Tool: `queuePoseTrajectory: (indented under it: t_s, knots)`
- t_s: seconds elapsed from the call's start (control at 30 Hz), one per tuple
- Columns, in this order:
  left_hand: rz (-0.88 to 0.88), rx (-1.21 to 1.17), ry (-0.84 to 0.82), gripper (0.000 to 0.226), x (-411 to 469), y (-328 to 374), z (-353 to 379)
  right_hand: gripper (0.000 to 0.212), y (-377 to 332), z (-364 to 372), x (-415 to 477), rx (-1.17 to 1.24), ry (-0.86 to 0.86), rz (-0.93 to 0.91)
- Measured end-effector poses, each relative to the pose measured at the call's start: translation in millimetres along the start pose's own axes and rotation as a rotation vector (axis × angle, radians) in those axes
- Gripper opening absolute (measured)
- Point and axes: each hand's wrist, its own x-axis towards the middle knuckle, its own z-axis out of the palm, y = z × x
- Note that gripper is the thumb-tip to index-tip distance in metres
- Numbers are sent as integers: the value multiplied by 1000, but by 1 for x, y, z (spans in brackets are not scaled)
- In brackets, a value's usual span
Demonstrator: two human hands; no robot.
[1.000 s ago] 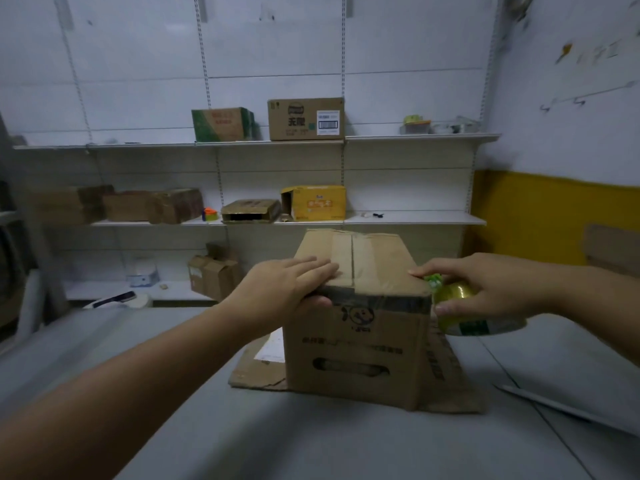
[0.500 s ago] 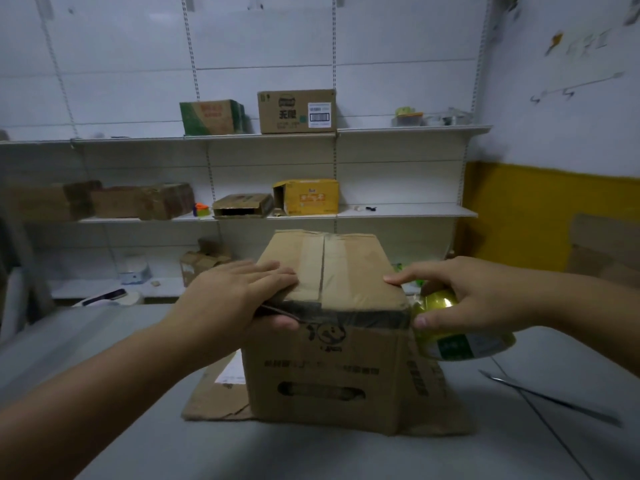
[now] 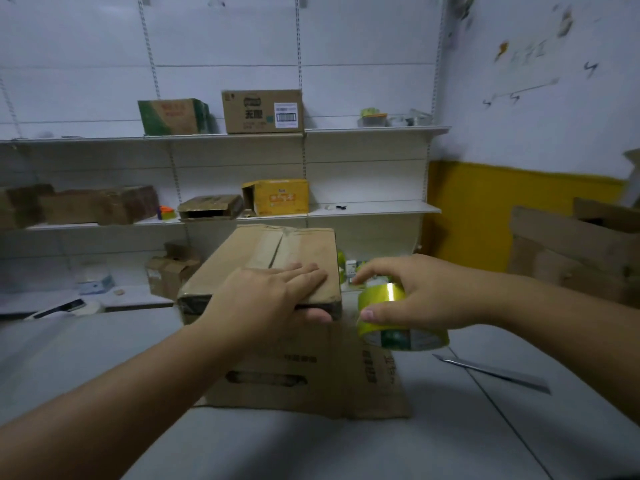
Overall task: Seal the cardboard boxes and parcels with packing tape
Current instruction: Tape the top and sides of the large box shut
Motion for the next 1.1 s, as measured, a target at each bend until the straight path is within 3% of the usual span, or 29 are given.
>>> queuePoseTrajectory:
  t_s: [0.17,0.3,0.47,0.6,0.77,0.9,1.0,1.1]
  knots:
    - [55,-34,46,73,-21,-5,-6,43,-6,6,-5,17,-59,-11]
    - [26,-58,-34,71,-21,-6,-10,40,-2,8,-9,88,-83,28]
    - [-57,-118,-144,106,0,-3,-30,48,-2,14,3,-47,2,20]
    - [21,-14,-219,87,11,29,-26,52,-4,20,6,-83,-27,35]
    - [64,69,40,77,5,7,-5,45,6,16,-7,203,-8,32]
    - [111,38,84,75,3,3,4,56,17,24,-14,412,-7,4]
    - [106,12,91,75,1,3,4,59,19,34,-15,366,28,9]
    - [125,26,89,74,2,3,3,75,15,36,-17,161,89,36]
